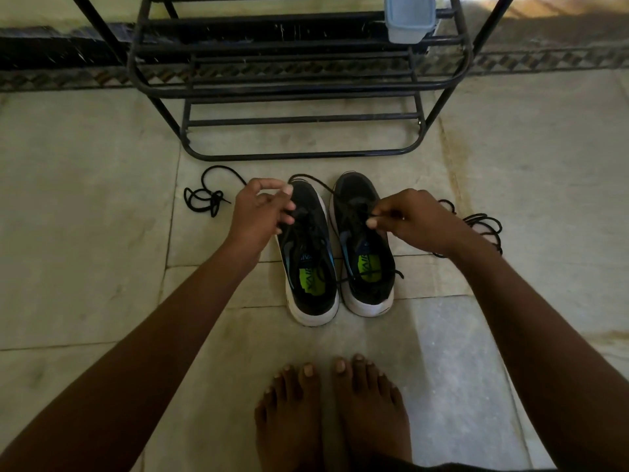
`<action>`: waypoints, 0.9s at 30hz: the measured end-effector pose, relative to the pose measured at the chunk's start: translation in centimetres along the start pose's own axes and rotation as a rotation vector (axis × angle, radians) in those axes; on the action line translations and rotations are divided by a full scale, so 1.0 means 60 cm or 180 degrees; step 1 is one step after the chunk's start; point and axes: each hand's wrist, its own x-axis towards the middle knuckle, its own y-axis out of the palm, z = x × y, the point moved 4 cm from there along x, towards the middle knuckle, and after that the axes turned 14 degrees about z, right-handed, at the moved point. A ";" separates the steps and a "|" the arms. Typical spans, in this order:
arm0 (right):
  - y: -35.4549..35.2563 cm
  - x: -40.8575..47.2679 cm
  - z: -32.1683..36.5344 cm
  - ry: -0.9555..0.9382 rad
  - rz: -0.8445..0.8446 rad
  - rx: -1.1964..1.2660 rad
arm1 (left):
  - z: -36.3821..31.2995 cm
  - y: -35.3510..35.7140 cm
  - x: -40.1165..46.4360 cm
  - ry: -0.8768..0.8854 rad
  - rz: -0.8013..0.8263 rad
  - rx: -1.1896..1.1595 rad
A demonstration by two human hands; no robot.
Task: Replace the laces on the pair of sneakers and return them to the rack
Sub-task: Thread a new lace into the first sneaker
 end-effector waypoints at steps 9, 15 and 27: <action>0.017 0.015 0.059 -0.0309 -0.0821 0.0955 | 0.046 0.020 -0.061 -0.0061 0.0543 0.0833; 0.032 0.025 0.061 -0.0305 -0.0904 0.2184 | 0.051 0.030 -0.077 0.0572 0.0206 0.1796; 0.068 0.070 0.103 -0.0317 -0.0733 0.2074 | 0.082 0.010 -0.061 -0.0198 -0.0001 0.0830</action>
